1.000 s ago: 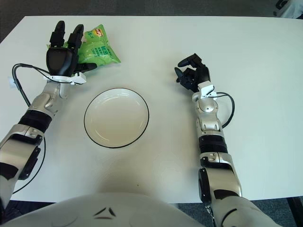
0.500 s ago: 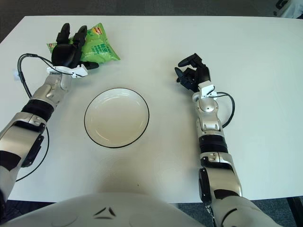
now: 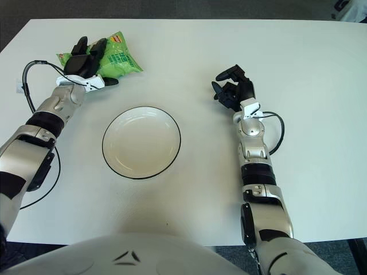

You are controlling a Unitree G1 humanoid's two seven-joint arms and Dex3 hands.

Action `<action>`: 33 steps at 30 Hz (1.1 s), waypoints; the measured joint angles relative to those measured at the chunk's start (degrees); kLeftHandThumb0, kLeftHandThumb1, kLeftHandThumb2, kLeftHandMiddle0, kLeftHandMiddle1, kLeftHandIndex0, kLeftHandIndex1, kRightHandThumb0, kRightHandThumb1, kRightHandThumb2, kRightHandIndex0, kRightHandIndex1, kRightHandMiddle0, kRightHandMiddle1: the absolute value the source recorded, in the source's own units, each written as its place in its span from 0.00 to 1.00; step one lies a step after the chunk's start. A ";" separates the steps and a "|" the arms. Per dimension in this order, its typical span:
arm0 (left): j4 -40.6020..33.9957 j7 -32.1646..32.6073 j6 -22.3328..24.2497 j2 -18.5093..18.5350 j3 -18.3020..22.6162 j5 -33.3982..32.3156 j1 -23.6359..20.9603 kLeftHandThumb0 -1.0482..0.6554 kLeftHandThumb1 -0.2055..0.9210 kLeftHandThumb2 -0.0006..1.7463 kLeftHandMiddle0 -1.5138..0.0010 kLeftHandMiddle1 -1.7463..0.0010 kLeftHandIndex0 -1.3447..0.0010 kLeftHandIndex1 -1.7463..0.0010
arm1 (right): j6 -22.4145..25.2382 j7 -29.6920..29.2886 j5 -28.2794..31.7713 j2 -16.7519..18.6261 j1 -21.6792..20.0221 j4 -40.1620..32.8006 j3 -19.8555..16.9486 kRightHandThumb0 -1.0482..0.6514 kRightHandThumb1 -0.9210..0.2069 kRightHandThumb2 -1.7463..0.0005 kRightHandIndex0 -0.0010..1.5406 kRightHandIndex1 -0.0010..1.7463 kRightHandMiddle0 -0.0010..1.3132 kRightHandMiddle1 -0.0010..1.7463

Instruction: Put the snack into the plate.

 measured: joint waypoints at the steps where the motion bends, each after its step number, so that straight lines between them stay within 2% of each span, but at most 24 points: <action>1: 0.93 -0.86 0.10 -0.01 -0.36 -0.05 -0.75 0.03 1.00 0.08 0.99 1.00 0.92 1.00 | 0.01 0.00 0.00 -0.01 0.00 -0.01 0.02 0.40 0.00 0.82 0.63 0.78 0.33 0.87; 3: 2.17 -2.27 0.37 -0.03 -0.87 -0.22 -1.88 0.03 1.00 0.08 0.98 0.99 0.92 1.00 | 0.03 0.00 0.00 -0.03 0.00 -0.04 0.08 0.40 0.00 0.82 0.63 0.78 0.33 0.87; 8: 3.43 -4.83 1.20 -0.31 -1.04 -1.72 -3.12 0.11 1.00 0.08 0.79 0.98 0.82 0.98 | 0.17 0.00 -0.04 -0.04 0.05 -0.20 0.18 0.40 0.00 0.82 0.63 0.78 0.33 0.87; 12: 3.85 -4.52 1.60 -0.78 -0.60 -3.23 -3.13 0.20 0.99 0.03 0.65 0.96 0.72 0.96 | 0.34 0.00 -0.04 -0.06 0.12 -0.34 0.22 0.40 0.00 0.82 0.62 0.78 0.33 0.87; 15: 4.30 -2.45 1.77 -1.19 -0.64 -3.59 -3.04 0.24 0.98 0.02 0.60 0.95 0.68 0.95 | 0.47 0.00 -0.03 -0.08 0.17 -0.46 0.24 0.40 0.00 0.82 0.62 0.78 0.33 0.87; 17: 4.64 -0.14 2.07 -1.43 -0.82 -3.62 -2.86 0.30 0.96 0.01 0.66 0.72 0.63 0.91 | 0.53 0.02 -0.03 -0.09 0.18 -0.51 0.27 0.40 0.00 0.82 0.62 0.78 0.33 0.87; 18: 4.75 1.24 2.13 -1.55 -0.94 -3.59 -2.66 0.32 0.96 0.01 0.69 0.65 0.62 0.86 | 0.57 0.03 -0.03 -0.09 0.18 -0.54 0.28 0.40 0.00 0.82 0.62 0.78 0.33 0.87; 20: 4.93 5.72 2.08 -1.81 -1.47 -3.01 -1.93 0.39 0.95 0.01 0.76 0.43 0.67 0.64 | 0.68 0.07 -0.03 -0.10 0.18 -0.62 0.32 0.40 0.00 0.82 0.62 0.78 0.33 0.87; 21: 5.01 7.65 2.05 -1.92 -1.65 -2.72 -1.53 0.40 0.95 0.00 0.77 0.39 0.68 0.60 | 0.72 0.09 -0.03 -0.10 0.18 -0.65 0.34 0.40 0.00 0.82 0.62 0.78 0.33 0.87; 23: 5.37 12.81 2.08 -2.35 -2.12 -2.34 -0.64 0.44 0.95 0.00 0.79 0.26 0.73 0.42 | 0.84 0.21 -0.02 -0.11 0.18 -0.68 0.35 0.40 0.00 0.82 0.62 0.78 0.33 0.87; 24: 5.55 14.56 2.13 -2.52 -2.29 -2.24 -0.32 0.47 0.92 0.07 0.77 0.24 0.71 0.38 | 0.86 0.24 -0.02 -0.11 0.18 -0.69 0.36 0.40 0.00 0.82 0.62 0.78 0.33 0.87; 26: 6.13 18.95 2.20 -2.83 -2.68 -1.89 0.24 0.56 0.77 0.35 0.74 0.12 0.69 0.21 | 0.91 0.27 -0.02 -0.11 0.18 -0.70 0.36 0.40 0.00 0.82 0.62 0.78 0.33 0.87; 28: 6.73 22.73 2.01 -3.05 -2.88 -1.67 0.63 0.59 0.68 0.49 0.73 0.06 0.69 0.13 | 0.96 0.31 -0.02 -0.11 0.18 -0.70 0.37 0.40 0.00 0.82 0.62 0.78 0.33 0.87; 30: 7.21 25.73 1.26 -3.10 -3.15 -1.56 0.95 0.60 0.61 0.60 0.71 0.03 0.70 0.06 | 1.02 0.37 -0.01 -0.12 0.18 -0.71 0.37 0.40 0.00 0.82 0.62 0.78 0.33 0.87; 33: 7.68 29.27 -1.07 -2.86 -3.87 -1.02 1.28 0.61 0.56 0.66 0.68 0.01 0.68 0.06 | 1.08 0.42 -0.01 -0.17 0.18 -0.71 0.37 0.40 0.00 0.82 0.62 0.78 0.33 0.87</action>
